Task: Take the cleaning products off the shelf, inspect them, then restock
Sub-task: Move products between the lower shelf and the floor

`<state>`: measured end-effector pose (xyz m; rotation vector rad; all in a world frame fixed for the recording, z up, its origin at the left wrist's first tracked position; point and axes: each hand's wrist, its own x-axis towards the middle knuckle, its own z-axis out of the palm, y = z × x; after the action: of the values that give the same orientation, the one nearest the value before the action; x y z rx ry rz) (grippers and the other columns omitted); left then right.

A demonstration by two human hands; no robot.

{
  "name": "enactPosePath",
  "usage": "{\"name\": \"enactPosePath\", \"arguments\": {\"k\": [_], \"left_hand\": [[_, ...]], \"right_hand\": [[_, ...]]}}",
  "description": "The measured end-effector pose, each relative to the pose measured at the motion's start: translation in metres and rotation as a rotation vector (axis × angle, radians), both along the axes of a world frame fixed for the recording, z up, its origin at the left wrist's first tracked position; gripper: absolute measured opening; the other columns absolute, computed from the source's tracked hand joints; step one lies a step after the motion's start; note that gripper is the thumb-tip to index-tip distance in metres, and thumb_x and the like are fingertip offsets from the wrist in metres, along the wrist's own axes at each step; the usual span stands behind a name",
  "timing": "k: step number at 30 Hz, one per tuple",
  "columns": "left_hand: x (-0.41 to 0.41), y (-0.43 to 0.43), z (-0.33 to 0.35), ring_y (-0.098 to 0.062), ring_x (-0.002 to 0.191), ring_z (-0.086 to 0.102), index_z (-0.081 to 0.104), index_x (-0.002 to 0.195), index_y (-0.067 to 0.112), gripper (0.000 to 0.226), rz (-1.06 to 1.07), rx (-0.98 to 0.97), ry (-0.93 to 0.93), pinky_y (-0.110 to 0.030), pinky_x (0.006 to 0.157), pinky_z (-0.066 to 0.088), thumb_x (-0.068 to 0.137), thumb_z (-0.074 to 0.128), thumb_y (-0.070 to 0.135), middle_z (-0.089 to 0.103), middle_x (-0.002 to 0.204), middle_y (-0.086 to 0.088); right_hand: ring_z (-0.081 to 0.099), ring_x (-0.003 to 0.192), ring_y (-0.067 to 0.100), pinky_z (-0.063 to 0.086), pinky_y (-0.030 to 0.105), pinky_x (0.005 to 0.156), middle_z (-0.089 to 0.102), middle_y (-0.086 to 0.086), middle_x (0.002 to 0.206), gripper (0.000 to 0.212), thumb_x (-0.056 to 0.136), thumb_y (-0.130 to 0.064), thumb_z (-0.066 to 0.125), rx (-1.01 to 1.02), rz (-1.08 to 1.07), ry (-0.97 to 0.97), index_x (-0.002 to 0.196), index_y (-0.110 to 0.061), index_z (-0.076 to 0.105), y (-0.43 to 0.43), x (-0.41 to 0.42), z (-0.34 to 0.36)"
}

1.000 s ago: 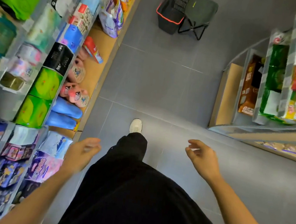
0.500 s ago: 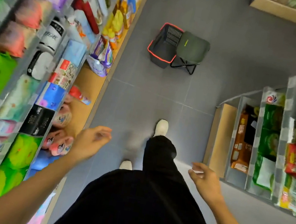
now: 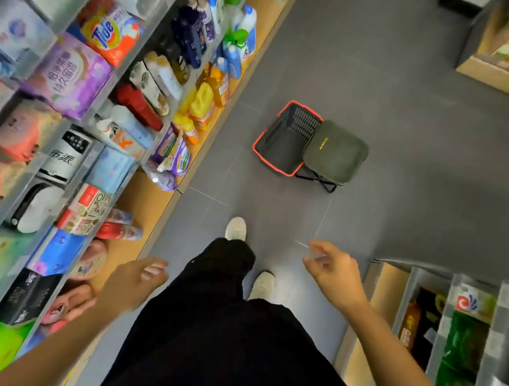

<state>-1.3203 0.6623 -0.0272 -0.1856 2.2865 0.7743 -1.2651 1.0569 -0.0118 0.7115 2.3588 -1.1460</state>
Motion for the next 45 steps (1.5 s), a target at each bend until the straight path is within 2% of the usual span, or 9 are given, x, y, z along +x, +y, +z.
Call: {"name": "enactPosePath", "arguments": {"k": [2,13,18,25,28,30,36,40,45], "left_hand": [[-0.038,0.017,-0.007,-0.003,0.089,0.067,0.074,0.103,0.032,0.019,0.035,0.029,0.005,-0.024,0.081,0.047,0.086,0.071,0.039,0.074,0.096,0.012],[-0.312,0.139,-0.059,-0.022,0.102,0.069,0.074,0.107,0.027,0.02,0.103,0.234,-0.056,-0.043,0.101,0.051,0.088,0.073,0.031,0.075,0.108,-0.004],[-0.411,0.21,-0.053,-0.016,0.095,0.069,0.07,0.095,0.039,0.023,0.128,0.327,-0.026,-0.034,0.094,0.051,0.073,0.068,0.043,0.073,0.097,0.004],[-0.505,0.313,-0.092,0.003,0.082,0.063,0.064,0.085,0.05,0.029,0.188,0.395,0.014,-0.02,0.066,0.045,0.09,0.073,0.023,0.067,0.089,0.024],[-0.527,0.352,-0.106,-0.008,0.082,0.064,0.065,0.088,0.048,0.019,0.311,0.371,0.044,-0.024,0.073,0.048,0.083,0.074,0.032,0.068,0.09,0.017],[-0.529,0.376,-0.113,-0.012,0.081,0.063,0.066,0.089,0.041,0.02,0.44,0.324,0.066,-0.013,0.073,0.047,0.088,0.076,0.024,0.069,0.089,0.01],[-0.496,0.456,-0.099,0.013,0.073,0.063,0.072,0.098,0.023,0.015,0.812,0.127,0.052,0.002,0.072,0.04,0.091,0.072,0.01,0.074,0.095,0.0],[-0.473,0.492,-0.092,-0.016,0.09,0.071,0.076,0.105,0.016,0.017,0.971,0.157,0.017,-0.022,0.089,0.051,0.09,0.073,0.009,0.077,0.098,-0.004],[-0.465,0.491,-0.107,0.011,0.073,0.066,0.074,0.097,0.025,0.02,1.116,0.227,0.064,0.0,0.071,0.043,0.091,0.072,0.007,0.073,0.085,0.012]], "right_hand": [[0.065,0.098,0.016,0.05,0.03,0.089,0.069,-0.004,0.113,0.036,0.094,-0.028,0.069,0.009,0.043,0.006,0.129,-0.02,0.064,0.01,-0.055,-0.003],[0.067,0.091,0.013,0.053,0.034,0.093,0.071,-0.001,0.108,0.028,0.093,-0.023,0.069,0.084,-0.017,-0.168,0.121,-0.019,0.069,0.086,-0.268,0.01],[0.068,0.09,0.007,0.053,0.031,0.093,0.073,-0.003,0.102,0.027,0.091,-0.022,0.072,0.153,-0.094,-0.172,0.118,-0.021,0.071,0.149,-0.323,0.022],[0.066,0.083,-0.003,0.052,0.018,0.082,0.072,-0.011,0.095,0.022,0.09,-0.024,0.073,0.193,0.076,-0.147,0.112,-0.026,0.071,0.259,-0.427,-0.006],[0.067,0.086,-0.003,0.055,0.022,0.085,0.072,-0.013,0.098,0.023,0.09,-0.025,0.073,0.152,0.244,-0.171,0.112,-0.029,0.071,0.321,-0.488,-0.026],[0.067,0.089,-0.002,0.053,0.017,0.085,0.071,-0.013,0.1,0.025,0.091,-0.026,0.072,0.118,0.418,-0.204,0.116,-0.028,0.07,0.361,-0.536,-0.035],[0.062,0.077,-0.004,0.044,0.003,0.079,0.071,-0.008,0.097,0.024,0.088,-0.017,0.073,0.039,0.834,-0.174,0.111,-0.021,0.073,0.395,-0.673,-0.044],[0.067,0.085,0.009,0.052,0.028,0.09,0.072,-0.007,0.097,0.027,0.087,-0.018,0.074,-0.056,1.01,-0.106,0.113,-0.022,0.072,0.343,-0.731,-0.048],[0.069,0.087,0.012,0.055,0.038,0.09,0.07,-0.012,0.094,0.027,0.087,-0.023,0.073,-0.08,1.151,-0.004,0.113,-0.022,0.072,0.259,-0.762,-0.068]]}}
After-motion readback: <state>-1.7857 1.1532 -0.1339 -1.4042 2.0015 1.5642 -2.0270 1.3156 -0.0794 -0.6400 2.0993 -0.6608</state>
